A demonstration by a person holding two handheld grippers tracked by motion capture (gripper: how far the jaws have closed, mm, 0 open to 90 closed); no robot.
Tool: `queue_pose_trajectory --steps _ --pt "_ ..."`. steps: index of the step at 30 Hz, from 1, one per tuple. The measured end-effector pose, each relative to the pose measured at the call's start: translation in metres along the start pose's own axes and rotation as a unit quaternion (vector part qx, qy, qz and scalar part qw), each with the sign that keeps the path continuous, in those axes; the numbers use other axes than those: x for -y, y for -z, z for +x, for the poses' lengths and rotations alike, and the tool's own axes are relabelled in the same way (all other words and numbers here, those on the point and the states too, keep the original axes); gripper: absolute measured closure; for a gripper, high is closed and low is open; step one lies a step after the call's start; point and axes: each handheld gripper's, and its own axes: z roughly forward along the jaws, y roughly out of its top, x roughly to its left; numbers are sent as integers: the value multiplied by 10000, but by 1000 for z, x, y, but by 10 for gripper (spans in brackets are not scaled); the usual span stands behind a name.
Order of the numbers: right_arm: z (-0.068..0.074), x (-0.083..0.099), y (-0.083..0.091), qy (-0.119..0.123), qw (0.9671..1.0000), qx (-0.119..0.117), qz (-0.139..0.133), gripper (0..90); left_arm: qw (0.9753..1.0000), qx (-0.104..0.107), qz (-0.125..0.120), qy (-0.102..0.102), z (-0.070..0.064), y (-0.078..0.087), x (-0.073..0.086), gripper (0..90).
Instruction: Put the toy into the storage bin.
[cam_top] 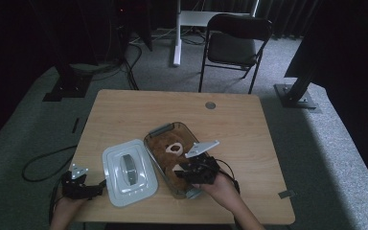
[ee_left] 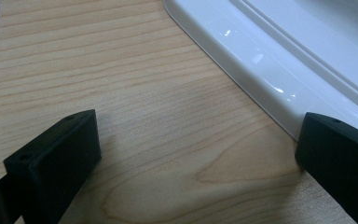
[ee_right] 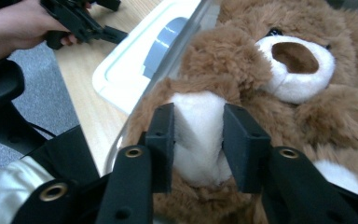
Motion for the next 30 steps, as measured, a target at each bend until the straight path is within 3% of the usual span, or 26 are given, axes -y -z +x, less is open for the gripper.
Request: queue_pose_trajectory --steps 6,9,13,17,19,20,25,28,30 --pt "0 -11 -25 244 9986 88 471 698 10000 -1 -6 6 0 0 0 6" --pt "4 -24 -41 703 9919 232 1029 718 10000 -3 -17 17 0 0 0 6" --pt "12 -33 -58 1195 9783 375 1648 742 10000 -8 -11 -1 0 0 0 6" --pt "19 -34 -72 1394 9712 582 1840 750 10000 -6 -10 8 0 0 0 6" --pt "19 -33 -72 1385 9727 584 1770 747 10000 -6 -14 12 0 0 0 6" --pt "18 -33 -70 1322 9750 558 1697 740 10000 -8 -10 -2 0 0 0 6" --pt "2 -29 -50 709 9922 41 1029 677 10000 -2 -17 14 0 0 0 6" --pt "-5 -26 -35 418 9968 -181 657 600 10000 -3 -16 12 0 0 0 6" --pt "-8 -25 -26 330 9982 -164 464 534 10000 -1 -4 7 0 0 0 6"
